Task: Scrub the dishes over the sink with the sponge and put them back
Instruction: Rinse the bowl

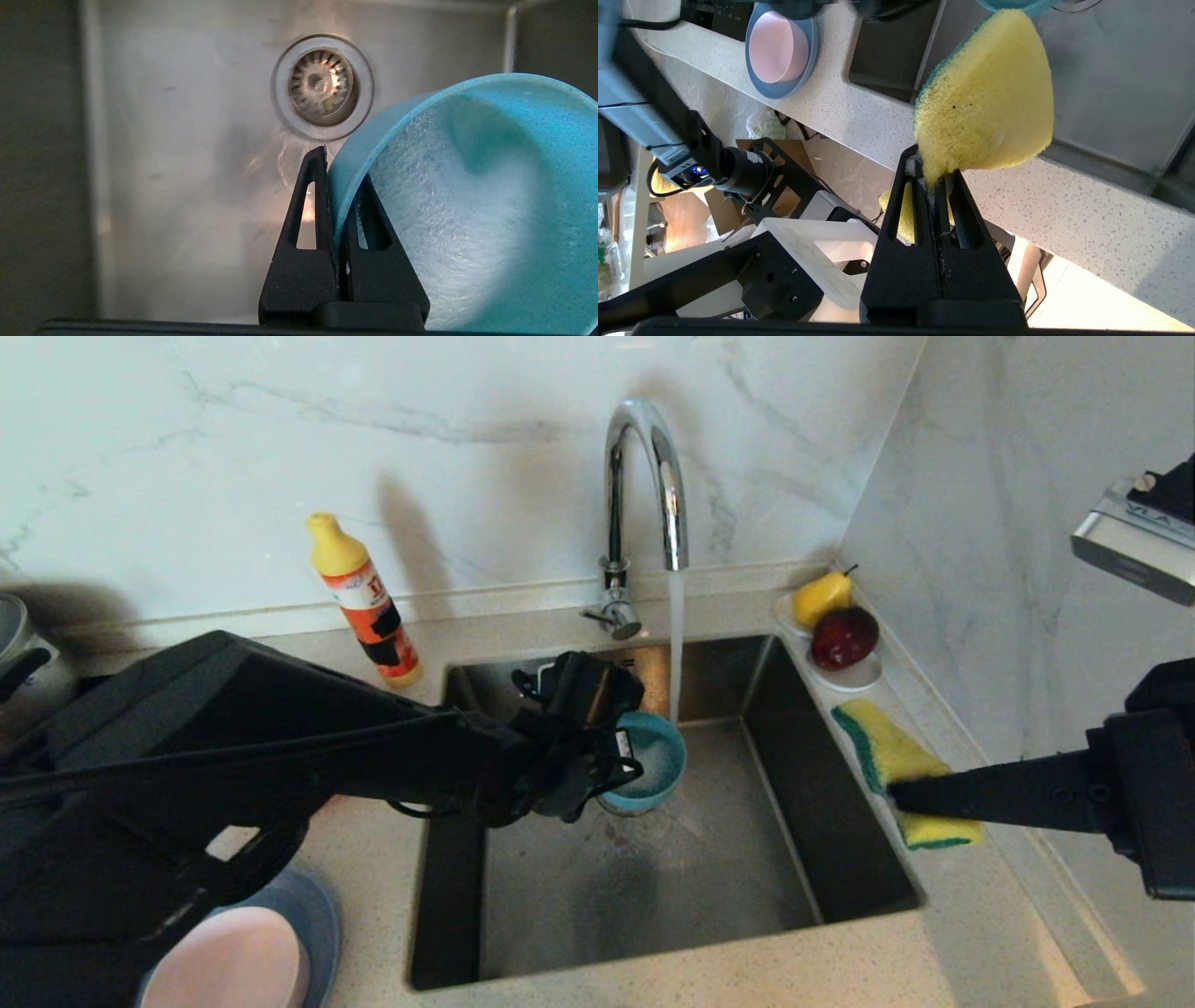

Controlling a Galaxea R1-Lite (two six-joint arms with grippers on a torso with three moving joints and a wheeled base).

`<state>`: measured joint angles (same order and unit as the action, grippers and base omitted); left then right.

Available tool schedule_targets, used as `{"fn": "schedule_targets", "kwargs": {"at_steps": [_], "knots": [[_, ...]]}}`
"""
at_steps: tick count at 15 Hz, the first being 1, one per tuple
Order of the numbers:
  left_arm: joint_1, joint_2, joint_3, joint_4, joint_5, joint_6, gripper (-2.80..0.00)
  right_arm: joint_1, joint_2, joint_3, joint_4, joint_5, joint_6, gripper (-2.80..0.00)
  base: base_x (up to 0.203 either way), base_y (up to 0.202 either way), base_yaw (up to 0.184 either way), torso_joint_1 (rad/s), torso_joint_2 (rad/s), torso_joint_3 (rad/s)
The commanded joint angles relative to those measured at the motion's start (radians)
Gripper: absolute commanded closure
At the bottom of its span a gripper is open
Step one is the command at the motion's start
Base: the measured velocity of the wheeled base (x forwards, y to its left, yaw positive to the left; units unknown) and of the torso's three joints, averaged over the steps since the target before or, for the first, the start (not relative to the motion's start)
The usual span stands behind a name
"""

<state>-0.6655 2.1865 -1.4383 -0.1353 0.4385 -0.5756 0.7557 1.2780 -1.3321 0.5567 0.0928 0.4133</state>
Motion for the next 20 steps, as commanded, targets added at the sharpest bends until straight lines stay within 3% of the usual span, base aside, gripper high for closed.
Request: {"fn": "schedule_targets", "kwargs": {"at_steps": [1,3,7,9,11,14,17,20], "knots": [[0.0,-0.147,0.088,-0.017,0.016,0.038,0.0,0.001,-0.008,0.004,0.003,0.001,0.002,0.0,0.0,0.0,0.0,0.0,0.0,0.0],[0.007,-0.254,0.158,-0.1,0.028,0.097,0.0,-0.002,-0.005,0.001,0.003,0.002,0.004,0.0,0.0,0.0,0.0,0.0,0.0,0.0],[0.051,-0.409,0.367,-0.479,0.036,0.375,0.0,-0.005,0.004,0.002,0.005,-0.002,0.004,0.0,0.0,0.0,0.0,0.0,0.0,0.0],[0.08,-0.43,0.428,-0.655,0.035,0.461,0.0,-0.007,0.017,0.002,0.003,-0.002,0.004,0.0,0.0,0.0,0.0,0.0,0.0,0.0],[0.09,-0.459,0.467,-0.779,0.025,0.514,0.0,-0.009,0.022,0.006,0.003,0.001,0.004,0.0,0.0,0.0,0.0,0.0,0.0,0.0],[0.091,-0.481,0.484,-0.874,-0.011,0.585,0.0,-0.018,0.024,0.022,0.001,0.002,0.002,0.0,0.0,0.0,0.0,0.0,0.0,0.0],[0.091,-0.494,0.474,-1.01,-0.087,0.633,0.0,-0.019,0.021,0.033,0.0,0.002,0.002,0.0,0.0,0.0,0.0,0.0,0.0,0.0],[0.09,-0.533,0.462,-1.02,-0.118,0.69,0.0,-0.019,0.021,0.015,-0.001,0.001,0.001,0.0,0.0,0.0,0.0,0.0,0.0,0.0]]}}
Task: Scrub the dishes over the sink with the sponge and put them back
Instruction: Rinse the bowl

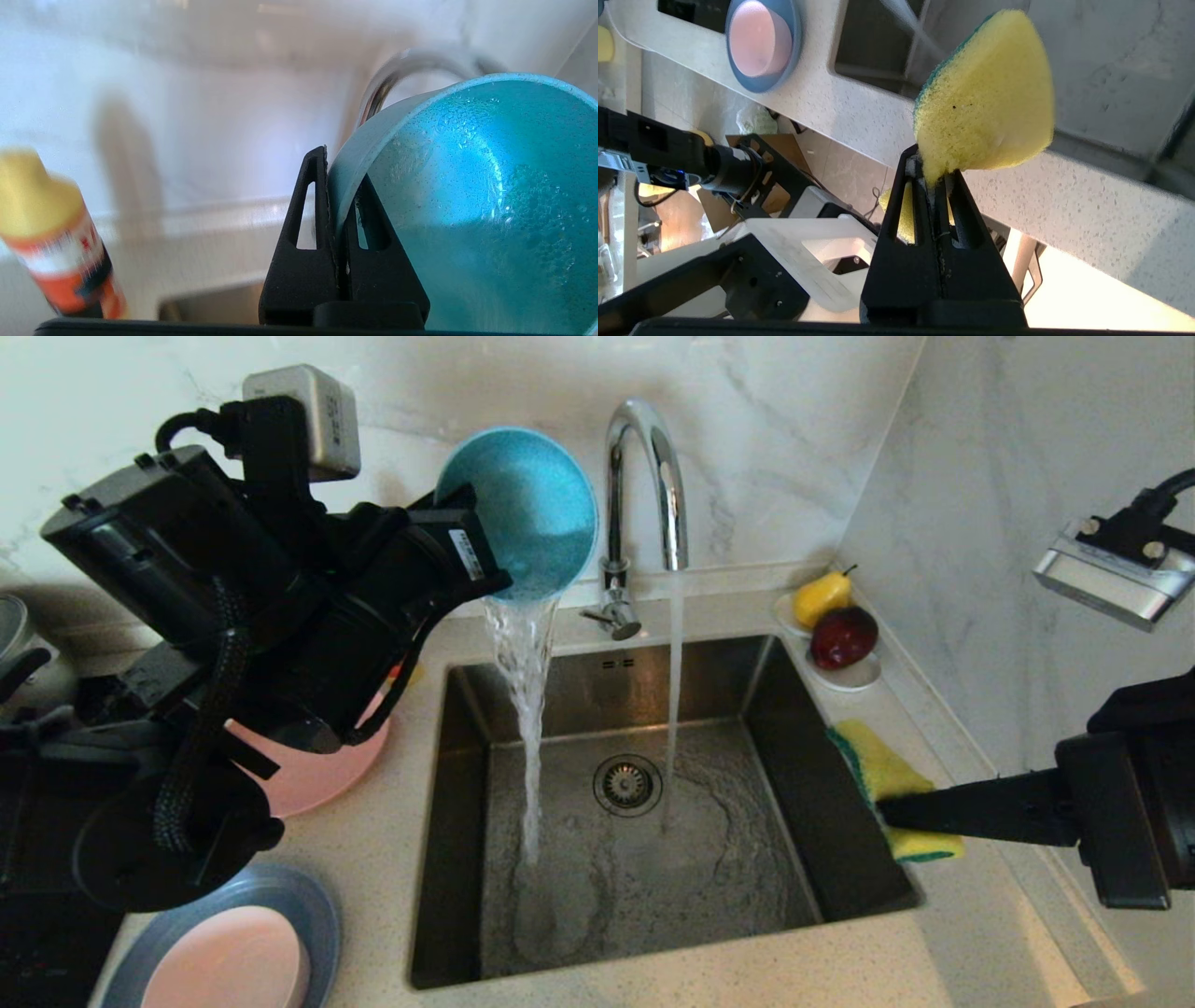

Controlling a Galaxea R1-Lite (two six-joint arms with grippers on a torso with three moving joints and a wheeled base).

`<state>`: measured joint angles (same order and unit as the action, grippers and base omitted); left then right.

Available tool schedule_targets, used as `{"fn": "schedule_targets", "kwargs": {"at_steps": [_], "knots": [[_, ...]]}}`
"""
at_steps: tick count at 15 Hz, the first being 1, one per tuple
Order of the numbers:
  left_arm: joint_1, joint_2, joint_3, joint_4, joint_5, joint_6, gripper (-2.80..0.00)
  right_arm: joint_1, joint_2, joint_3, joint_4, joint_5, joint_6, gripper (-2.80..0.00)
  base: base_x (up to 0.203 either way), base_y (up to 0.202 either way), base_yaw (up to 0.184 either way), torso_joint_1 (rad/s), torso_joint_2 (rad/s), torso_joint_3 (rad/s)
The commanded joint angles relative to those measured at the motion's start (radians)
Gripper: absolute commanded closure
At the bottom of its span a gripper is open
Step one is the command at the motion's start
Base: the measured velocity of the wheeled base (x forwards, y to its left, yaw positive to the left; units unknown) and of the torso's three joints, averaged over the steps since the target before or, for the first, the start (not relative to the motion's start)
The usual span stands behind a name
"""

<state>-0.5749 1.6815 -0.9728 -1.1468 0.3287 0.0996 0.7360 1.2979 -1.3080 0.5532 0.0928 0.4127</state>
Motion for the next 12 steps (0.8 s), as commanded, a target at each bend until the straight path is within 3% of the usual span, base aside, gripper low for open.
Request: {"fn": "schedule_targets", "kwargs": {"at_steps": [1,6,12], "knots": [[0.0,-0.052,-0.003,-0.009,-0.027,0.03,0.0,0.0,0.001,-0.013,0.002,0.001,0.001,0.0,0.0,0.0,0.0,0.0,0.0,0.0],[0.0,-0.124,-0.01,-0.011,-0.07,0.069,0.0,0.002,0.013,-0.007,0.002,0.002,0.001,0.0,0.0,0.0,0.0,0.0,0.0,0.0],[0.0,-0.13,-0.006,-0.116,-0.071,0.1,0.0,0.0,0.018,-0.005,0.003,0.002,0.001,0.0,0.0,0.0,0.0,0.0,0.0,0.0]]}}
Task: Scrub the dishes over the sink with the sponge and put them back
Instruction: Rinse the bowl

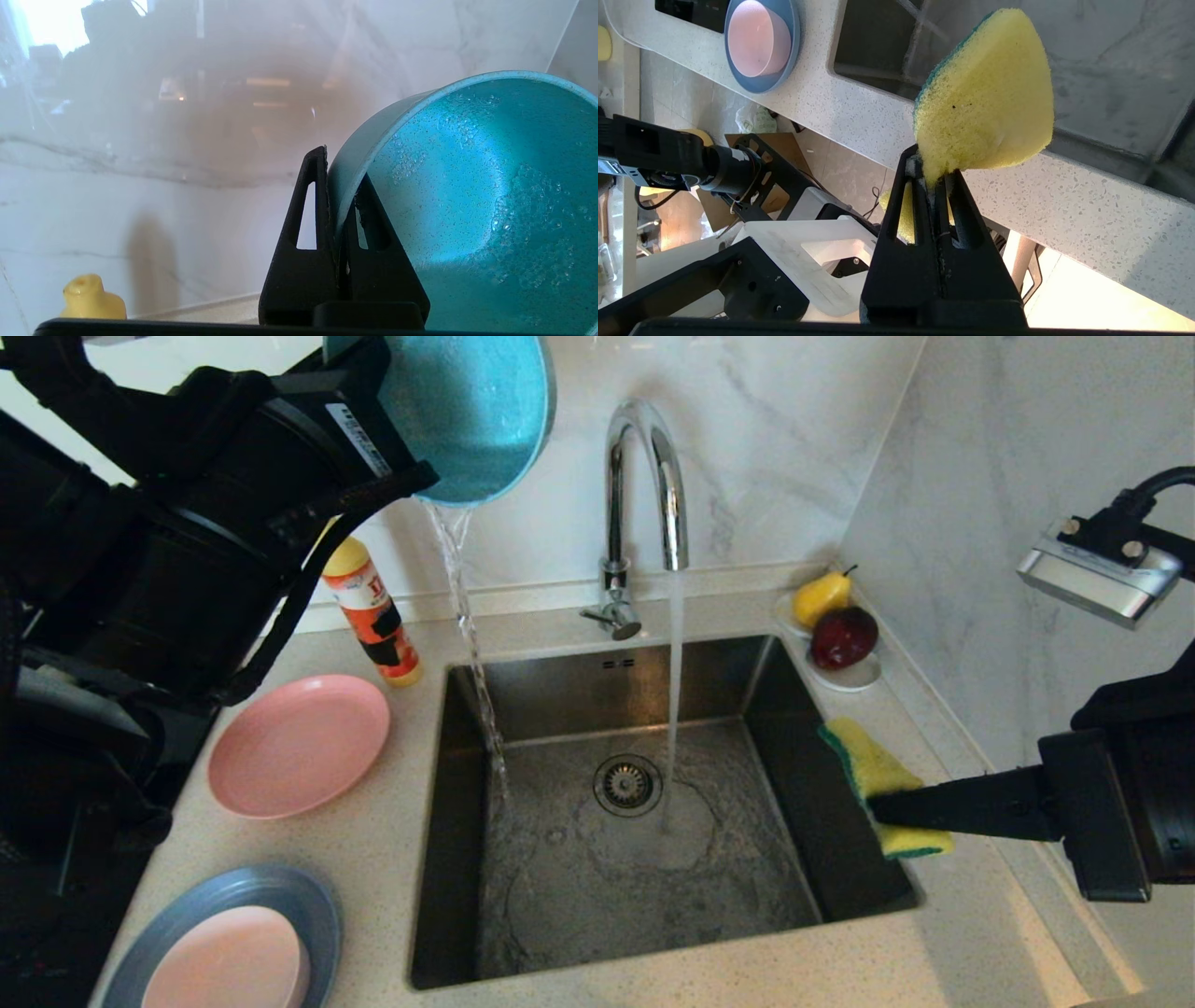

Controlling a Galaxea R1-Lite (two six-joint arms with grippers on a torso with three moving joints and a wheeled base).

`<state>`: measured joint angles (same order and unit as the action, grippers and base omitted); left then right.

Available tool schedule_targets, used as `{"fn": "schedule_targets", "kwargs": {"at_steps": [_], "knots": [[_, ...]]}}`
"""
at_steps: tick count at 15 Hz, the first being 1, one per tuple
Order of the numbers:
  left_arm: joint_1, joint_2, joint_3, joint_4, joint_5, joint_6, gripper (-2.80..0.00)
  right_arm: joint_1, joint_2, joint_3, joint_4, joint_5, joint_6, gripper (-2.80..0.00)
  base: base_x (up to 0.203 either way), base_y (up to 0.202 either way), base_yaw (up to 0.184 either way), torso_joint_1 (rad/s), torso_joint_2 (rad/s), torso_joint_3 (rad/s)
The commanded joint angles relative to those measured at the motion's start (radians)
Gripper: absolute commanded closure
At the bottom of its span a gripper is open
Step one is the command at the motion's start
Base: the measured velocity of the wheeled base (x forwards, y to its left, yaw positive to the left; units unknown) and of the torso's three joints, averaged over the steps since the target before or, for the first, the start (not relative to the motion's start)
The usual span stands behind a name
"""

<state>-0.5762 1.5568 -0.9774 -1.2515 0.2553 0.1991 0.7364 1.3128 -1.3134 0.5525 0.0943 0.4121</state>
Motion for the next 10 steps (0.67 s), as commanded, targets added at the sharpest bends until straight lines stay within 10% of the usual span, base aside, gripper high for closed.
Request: {"fn": "schedule_targets", "kwargs": {"at_steps": [1,10], "knots": [[0.001,-0.009,-0.003,-0.014,0.002,0.0,0.0,0.0,0.005,0.002,0.003,-0.001,0.002,0.0,0.0,0.0,0.0,0.0,0.0,0.0],[0.0,-0.068,0.014,-0.046,-0.035,-0.004,0.0,0.0,0.008,0.005,0.004,-0.001,0.002,0.0,0.0,0.0,0.0,0.0,0.0,0.0]]}}
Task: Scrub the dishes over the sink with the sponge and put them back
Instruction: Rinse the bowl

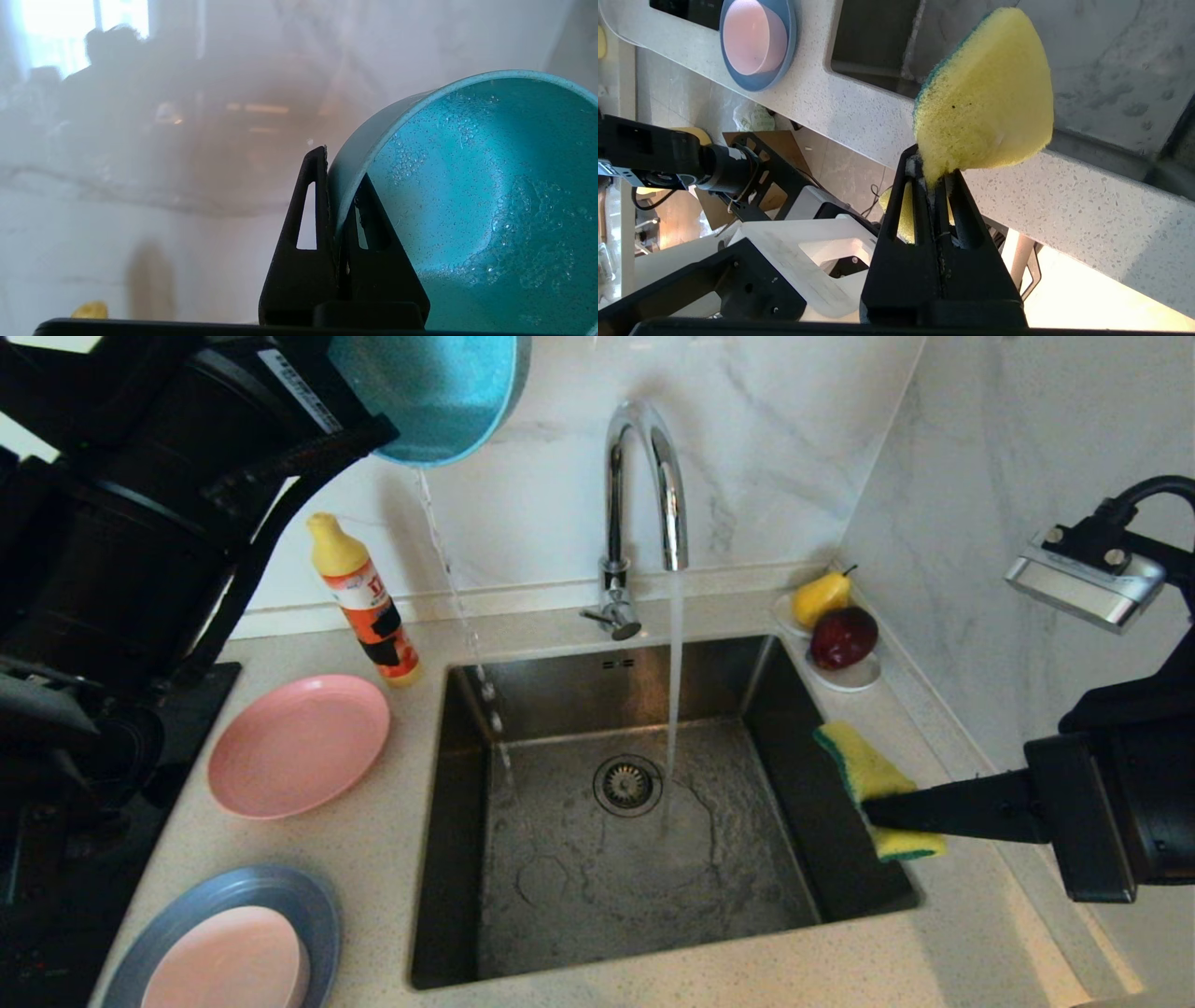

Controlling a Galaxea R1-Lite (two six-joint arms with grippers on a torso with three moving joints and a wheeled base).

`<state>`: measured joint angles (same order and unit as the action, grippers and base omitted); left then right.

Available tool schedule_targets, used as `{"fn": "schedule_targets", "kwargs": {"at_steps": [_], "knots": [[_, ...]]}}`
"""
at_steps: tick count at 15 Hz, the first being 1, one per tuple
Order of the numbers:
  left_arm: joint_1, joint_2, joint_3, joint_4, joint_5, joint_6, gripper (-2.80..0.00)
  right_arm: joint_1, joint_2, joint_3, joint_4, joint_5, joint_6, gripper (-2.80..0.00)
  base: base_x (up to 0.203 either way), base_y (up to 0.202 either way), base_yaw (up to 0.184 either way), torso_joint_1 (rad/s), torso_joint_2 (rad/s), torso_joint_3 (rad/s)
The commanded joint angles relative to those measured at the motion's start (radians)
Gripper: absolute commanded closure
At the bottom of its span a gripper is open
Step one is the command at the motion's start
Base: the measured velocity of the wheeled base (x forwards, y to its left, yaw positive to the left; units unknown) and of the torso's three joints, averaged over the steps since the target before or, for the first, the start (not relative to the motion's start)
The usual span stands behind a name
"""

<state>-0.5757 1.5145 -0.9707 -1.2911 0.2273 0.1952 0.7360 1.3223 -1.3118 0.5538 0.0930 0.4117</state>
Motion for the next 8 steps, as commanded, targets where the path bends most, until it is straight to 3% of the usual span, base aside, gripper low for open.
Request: {"fn": "schedule_targets", "kwargs": {"at_steps": [1,6,8], "knots": [[-0.003,-0.03,0.013,-0.007,-0.009,0.003,0.0,0.0,-0.003,0.003,0.003,0.001,0.002,0.0,0.0,0.0,0.0,0.0,0.0,0.0],[-0.003,-0.02,0.035,0.004,-0.003,-0.004,0.0,0.0,-0.007,0.005,0.003,0.002,0.002,0.0,0.0,0.0,0.0,0.0,0.0,0.0],[0.004,-0.009,0.069,0.069,0.007,-0.006,0.0,0.0,-0.017,0.003,0.005,0.001,0.002,0.0,0.0,0.0,0.0,0.0,0.0,0.0]]}}
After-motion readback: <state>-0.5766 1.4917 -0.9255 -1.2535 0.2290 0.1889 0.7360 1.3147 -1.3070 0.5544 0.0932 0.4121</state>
